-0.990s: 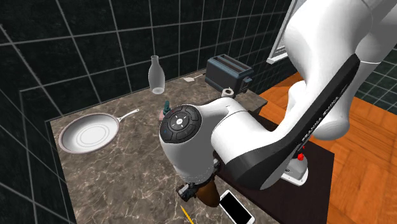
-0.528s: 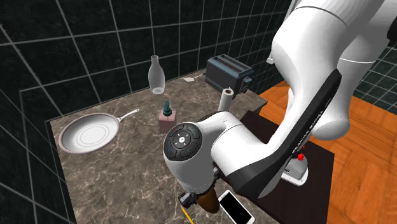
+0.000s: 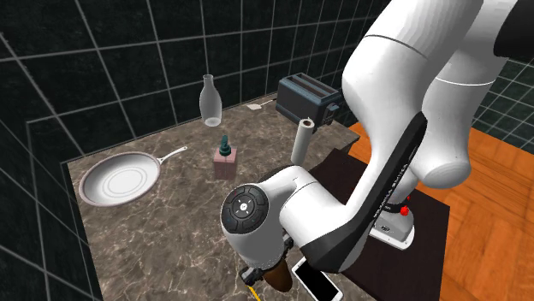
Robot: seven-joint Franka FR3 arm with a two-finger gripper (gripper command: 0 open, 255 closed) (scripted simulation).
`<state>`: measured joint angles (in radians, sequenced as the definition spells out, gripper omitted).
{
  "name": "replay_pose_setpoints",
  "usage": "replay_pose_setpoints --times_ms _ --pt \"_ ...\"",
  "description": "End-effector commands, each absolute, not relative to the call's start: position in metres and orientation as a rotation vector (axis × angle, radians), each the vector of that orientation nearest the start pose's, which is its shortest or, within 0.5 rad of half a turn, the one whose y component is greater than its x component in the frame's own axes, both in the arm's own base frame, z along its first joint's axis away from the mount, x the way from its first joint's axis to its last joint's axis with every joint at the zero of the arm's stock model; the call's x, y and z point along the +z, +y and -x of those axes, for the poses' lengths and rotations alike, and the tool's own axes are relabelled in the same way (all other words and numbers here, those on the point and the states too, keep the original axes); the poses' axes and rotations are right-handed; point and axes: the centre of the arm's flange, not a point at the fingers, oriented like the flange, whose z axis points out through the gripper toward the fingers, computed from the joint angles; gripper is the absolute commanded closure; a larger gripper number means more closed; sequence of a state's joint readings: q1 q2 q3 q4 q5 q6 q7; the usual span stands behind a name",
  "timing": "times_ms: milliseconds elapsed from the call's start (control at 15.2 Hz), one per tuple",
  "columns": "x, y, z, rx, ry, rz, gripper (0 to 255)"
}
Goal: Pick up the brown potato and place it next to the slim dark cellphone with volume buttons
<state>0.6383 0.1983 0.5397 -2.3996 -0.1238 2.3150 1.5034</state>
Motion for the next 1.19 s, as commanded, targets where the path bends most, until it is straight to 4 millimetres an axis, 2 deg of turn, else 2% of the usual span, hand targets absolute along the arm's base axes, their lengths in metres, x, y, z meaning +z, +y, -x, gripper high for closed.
replay_pose_setpoints --times_ms 0,528,990,1056,1122 --pt "0.215 0.436 -0.176 0.133 0.380 3.355 255" --pt "0.175 0.436 -0.176 0.133 0.380 3.355 255" --pt "0.175 0.436 -0.176 0.133 0.380 3.355 255" --pt "0.175 0.436 -0.176 0.133 0.380 3.355 0" --pt "0.175 0.436 -0.176 0.133 0.380 3.355 0"
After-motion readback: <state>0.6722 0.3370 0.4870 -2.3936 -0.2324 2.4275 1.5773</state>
